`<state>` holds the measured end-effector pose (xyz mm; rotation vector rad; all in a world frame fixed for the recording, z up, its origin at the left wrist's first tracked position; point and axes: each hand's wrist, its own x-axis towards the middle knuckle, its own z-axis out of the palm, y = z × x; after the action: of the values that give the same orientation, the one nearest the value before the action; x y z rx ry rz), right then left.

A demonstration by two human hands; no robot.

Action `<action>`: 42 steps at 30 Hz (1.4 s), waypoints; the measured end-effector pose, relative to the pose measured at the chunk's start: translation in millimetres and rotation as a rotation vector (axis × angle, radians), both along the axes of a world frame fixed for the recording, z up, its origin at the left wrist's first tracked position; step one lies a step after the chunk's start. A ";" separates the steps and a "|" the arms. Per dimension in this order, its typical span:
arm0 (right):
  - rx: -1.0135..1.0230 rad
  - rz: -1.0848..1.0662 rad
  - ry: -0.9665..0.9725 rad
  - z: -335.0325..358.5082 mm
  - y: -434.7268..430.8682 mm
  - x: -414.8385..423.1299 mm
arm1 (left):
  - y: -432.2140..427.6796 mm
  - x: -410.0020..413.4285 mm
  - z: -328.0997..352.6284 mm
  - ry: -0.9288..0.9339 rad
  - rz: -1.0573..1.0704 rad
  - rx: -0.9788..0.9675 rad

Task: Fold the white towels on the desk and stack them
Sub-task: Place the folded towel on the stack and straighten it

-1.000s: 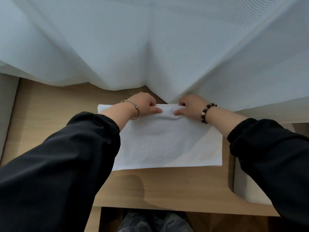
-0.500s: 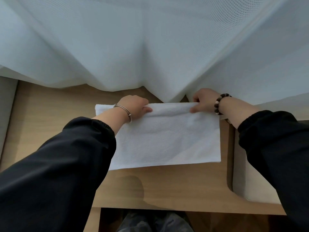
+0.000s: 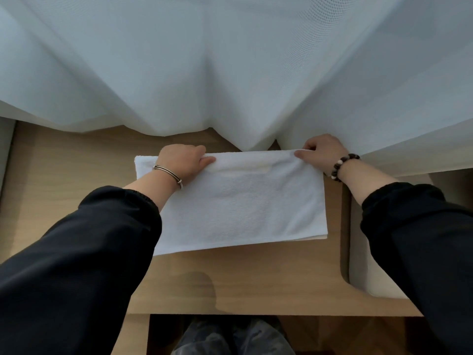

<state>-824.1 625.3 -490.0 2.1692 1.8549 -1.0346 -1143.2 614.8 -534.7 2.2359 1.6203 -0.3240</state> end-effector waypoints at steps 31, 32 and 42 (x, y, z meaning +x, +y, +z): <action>0.442 -0.413 -0.272 -38.7 -53.1 -43.9 | -74.0 -37.1 -5.7 -0.270 0.691 0.240; 0.436 -0.293 -0.366 -36.6 -55.0 -52.2 | -76.1 -37.5 -3.9 -0.443 0.816 0.227; 0.322 0.354 -0.281 -71.0 -82.3 -104.6 | -70.8 -33.1 -16.1 -0.569 1.078 0.114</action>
<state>-928.7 543.1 -561.0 1.8989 2.2660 -0.3654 -1176.3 544.0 -550.8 1.0469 2.1797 0.6303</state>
